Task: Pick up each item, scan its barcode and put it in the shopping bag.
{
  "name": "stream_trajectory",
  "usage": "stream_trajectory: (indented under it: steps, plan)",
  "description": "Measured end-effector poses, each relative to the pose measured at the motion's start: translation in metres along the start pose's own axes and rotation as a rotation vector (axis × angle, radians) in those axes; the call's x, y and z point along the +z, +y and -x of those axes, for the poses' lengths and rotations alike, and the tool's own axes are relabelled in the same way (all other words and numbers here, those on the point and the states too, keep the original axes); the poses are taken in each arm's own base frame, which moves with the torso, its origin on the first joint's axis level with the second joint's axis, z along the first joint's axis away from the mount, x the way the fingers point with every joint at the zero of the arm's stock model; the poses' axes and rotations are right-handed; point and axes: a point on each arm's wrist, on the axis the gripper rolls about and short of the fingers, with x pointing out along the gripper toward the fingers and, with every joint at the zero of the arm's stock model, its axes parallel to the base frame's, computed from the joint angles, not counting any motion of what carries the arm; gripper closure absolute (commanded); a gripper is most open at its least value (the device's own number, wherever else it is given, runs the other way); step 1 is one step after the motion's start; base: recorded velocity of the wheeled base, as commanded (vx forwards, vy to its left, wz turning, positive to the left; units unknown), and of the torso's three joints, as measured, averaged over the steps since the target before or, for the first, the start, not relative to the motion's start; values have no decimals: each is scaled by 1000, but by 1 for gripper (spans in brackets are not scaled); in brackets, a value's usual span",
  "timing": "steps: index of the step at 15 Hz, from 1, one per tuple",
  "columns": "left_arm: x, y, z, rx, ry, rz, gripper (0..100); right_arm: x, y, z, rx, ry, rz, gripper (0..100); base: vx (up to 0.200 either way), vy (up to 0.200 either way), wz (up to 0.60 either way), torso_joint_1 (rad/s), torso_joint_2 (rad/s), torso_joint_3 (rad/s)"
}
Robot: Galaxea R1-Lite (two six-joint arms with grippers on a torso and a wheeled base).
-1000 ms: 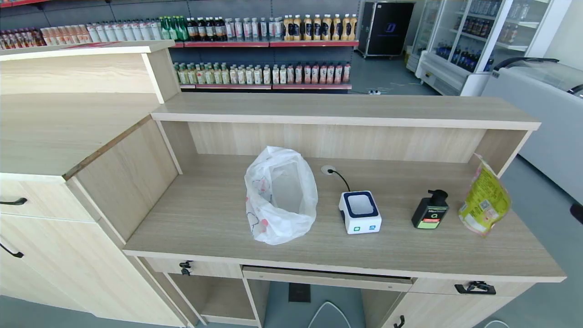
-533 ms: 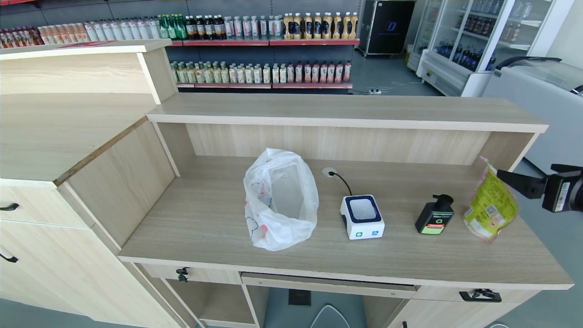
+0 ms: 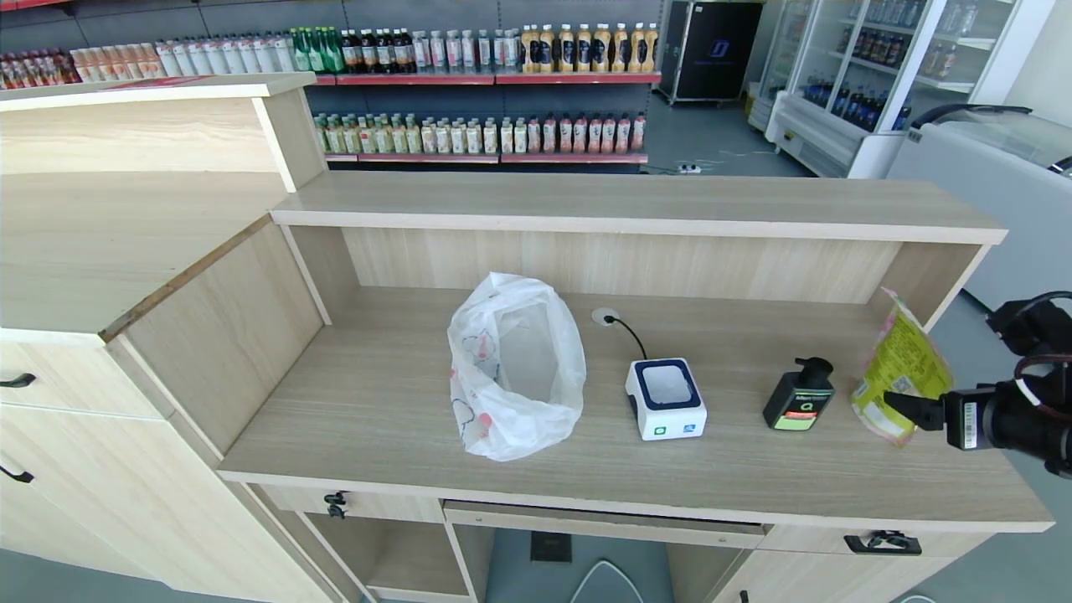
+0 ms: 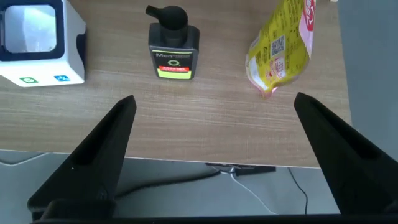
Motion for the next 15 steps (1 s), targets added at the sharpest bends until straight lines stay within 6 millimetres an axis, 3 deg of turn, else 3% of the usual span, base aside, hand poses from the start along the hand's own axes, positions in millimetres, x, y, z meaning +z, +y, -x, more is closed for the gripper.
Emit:
stream_trajectory:
  steps: [8,15]
  plan:
    - [0,0,0,0,0,0,0,-20,-7,-47,40,12,58,0,0,0,0,0,0,0]
    - [0,0,0,0,0,0,0,-26,-34,-92,185,-35,155,0,0,0,0,0,0,0]
